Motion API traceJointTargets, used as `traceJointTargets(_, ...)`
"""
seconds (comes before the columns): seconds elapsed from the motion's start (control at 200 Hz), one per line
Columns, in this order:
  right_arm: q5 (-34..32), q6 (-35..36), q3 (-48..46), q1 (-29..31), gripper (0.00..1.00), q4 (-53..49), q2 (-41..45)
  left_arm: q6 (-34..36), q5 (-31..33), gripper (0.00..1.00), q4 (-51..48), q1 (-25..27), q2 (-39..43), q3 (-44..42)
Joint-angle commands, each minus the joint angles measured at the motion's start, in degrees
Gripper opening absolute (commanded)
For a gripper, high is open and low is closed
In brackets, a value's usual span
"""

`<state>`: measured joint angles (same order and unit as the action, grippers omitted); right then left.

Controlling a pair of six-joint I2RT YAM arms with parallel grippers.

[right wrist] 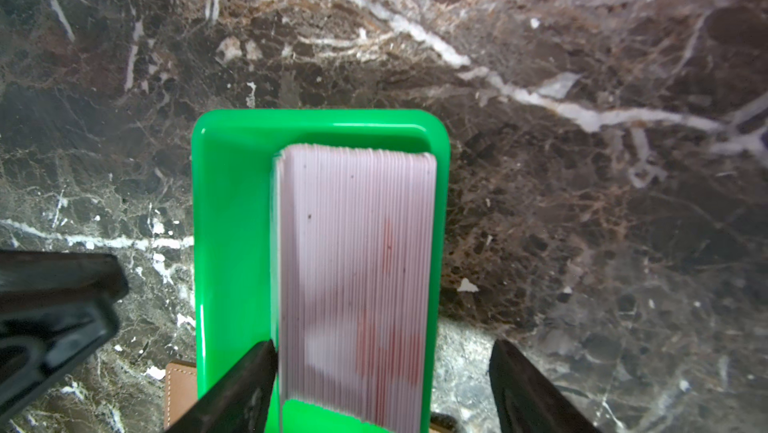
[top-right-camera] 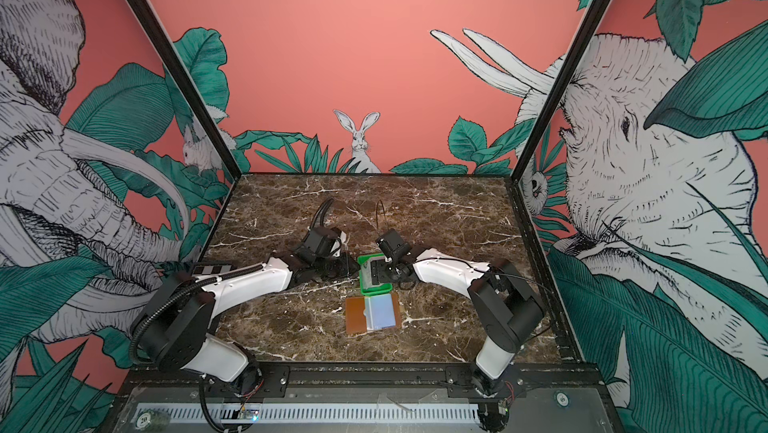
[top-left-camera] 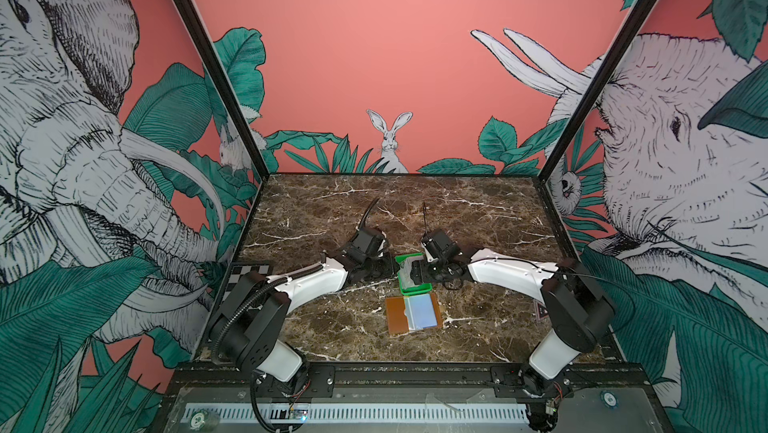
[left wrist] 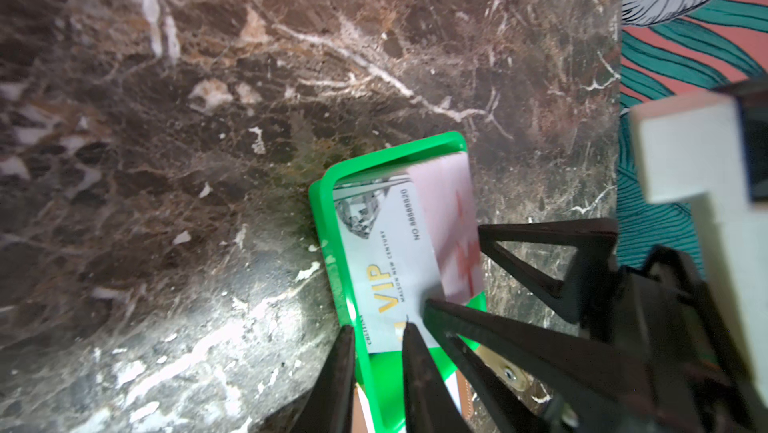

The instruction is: Put the credit cards into the card holder

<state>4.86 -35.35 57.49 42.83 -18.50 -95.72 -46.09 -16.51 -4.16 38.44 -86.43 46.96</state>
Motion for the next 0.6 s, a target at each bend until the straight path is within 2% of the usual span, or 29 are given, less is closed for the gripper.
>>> traceJointTargets(0.0, -2.30, 1.01, 0.07, 0.21, 0.79, -1.84, 1.50, -0.53, -1.81, 0.23, 0.63, -0.04, 0.39, 1.63)
traceJointTargets(0.595, -3.45, 1.64, -0.21, 0.11, 0.79, -2.97, 2.95, 0.82, -5.67, 0.22, 1.43, 1.14, -9.92, 6.17)
